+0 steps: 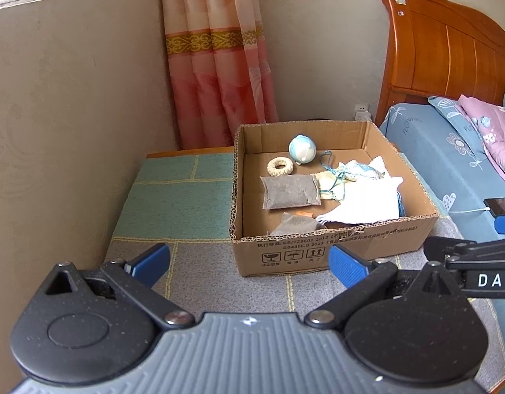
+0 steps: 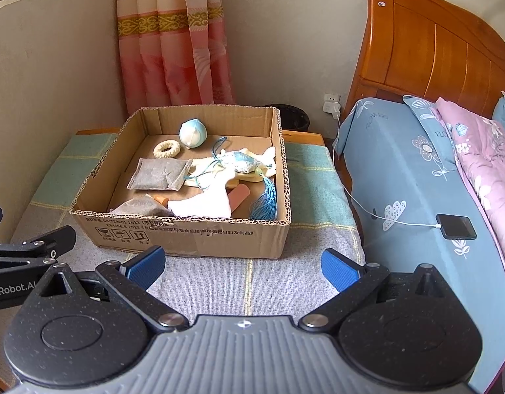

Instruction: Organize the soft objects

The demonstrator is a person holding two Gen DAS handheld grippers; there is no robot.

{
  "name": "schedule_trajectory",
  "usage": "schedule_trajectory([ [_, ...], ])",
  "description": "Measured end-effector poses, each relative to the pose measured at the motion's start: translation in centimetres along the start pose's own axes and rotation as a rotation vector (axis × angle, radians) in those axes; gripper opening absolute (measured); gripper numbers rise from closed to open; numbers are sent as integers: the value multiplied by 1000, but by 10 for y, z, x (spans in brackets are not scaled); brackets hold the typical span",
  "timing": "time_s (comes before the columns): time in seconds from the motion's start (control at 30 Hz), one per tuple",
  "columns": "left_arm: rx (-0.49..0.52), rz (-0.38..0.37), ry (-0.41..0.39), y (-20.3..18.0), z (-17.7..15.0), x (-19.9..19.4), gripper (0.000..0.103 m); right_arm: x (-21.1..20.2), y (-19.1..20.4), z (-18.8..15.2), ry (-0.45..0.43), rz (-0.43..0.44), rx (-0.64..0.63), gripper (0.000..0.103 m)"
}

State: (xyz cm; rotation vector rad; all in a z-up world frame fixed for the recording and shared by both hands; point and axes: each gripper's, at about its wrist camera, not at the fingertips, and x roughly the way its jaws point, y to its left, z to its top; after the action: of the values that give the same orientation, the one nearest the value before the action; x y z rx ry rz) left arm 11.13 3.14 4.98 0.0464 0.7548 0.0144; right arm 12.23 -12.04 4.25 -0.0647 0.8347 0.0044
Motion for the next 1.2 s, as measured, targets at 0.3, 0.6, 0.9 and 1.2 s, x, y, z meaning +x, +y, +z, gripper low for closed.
schedule_trajectory([
  [0.3, 4, 6, 3, -1, 0, -1, 102, -1, -1, 0, -5, 1, 8, 103],
  [0.6, 9, 7, 4, -3, 0, -2, 102, -1, -1, 0, -7, 5, 7, 103],
  [0.9, 11, 8, 4, -4, -1, -4, 102, -3, -1, 0, -13, 6, 6, 103],
  [1.2, 11, 9, 2, -5, -1, -5, 102, -5, -1, -1, -17, 10, 9, 103],
])
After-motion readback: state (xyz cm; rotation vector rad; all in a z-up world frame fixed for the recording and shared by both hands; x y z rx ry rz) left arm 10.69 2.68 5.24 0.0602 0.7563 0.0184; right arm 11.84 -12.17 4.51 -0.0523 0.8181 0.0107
